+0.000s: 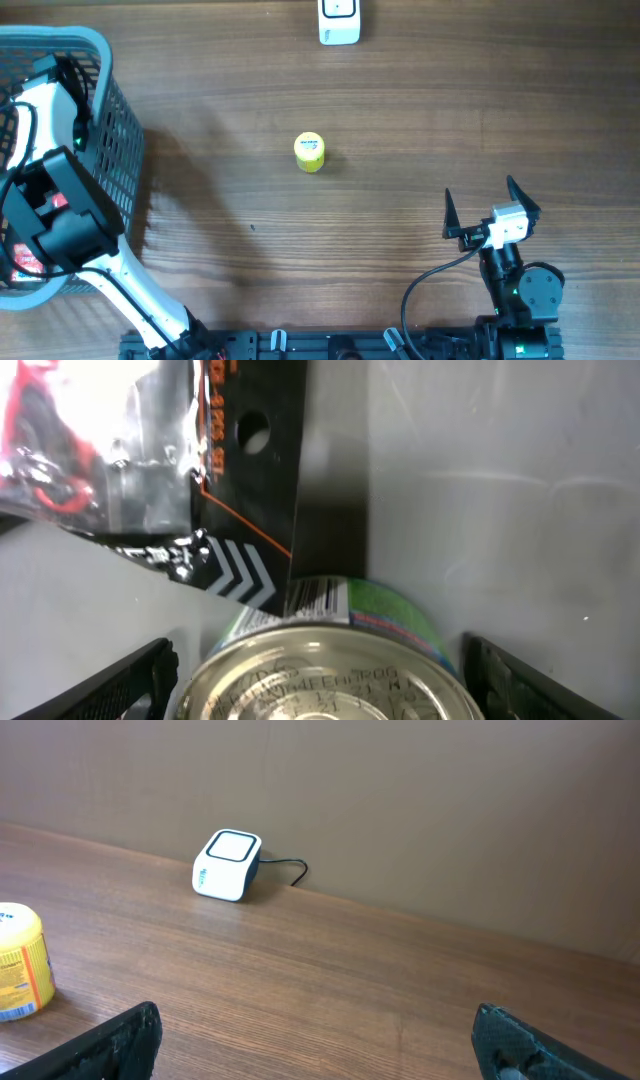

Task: Scan the item barcode
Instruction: 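Lower the left gripper onto the tin can and grasp it, then lift the tin can out of the basket toward the yellow container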

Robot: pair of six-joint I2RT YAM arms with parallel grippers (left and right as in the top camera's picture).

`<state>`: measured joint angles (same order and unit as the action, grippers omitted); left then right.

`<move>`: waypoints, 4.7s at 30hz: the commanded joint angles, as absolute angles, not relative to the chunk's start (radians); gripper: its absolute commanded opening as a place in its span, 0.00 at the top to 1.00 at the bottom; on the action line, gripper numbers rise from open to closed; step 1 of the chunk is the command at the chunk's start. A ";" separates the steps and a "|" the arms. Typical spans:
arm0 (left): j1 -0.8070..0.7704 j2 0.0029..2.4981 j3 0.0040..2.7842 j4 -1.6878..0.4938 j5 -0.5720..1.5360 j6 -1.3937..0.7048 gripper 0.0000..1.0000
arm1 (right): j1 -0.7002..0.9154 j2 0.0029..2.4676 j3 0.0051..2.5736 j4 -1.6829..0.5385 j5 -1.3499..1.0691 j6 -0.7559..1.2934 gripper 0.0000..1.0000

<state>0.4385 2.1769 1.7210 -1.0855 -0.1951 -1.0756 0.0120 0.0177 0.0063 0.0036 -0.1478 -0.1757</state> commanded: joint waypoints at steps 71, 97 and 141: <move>0.427 1.805 1.755 -1.145 -0.130 -1.032 0.37 | 0.016 0.017 0.005 0.007 -0.135 -0.157 0.00; 0.403 1.354 1.755 -1.018 0.313 -1.032 0.40 | 0.016 0.017 0.005 0.007 -0.135 -0.157 0.00; -0.194 1.679 1.754 -1.357 0.485 0.269 0.36 | 0.016 0.017 0.005 0.007 -0.135 -0.157 0.00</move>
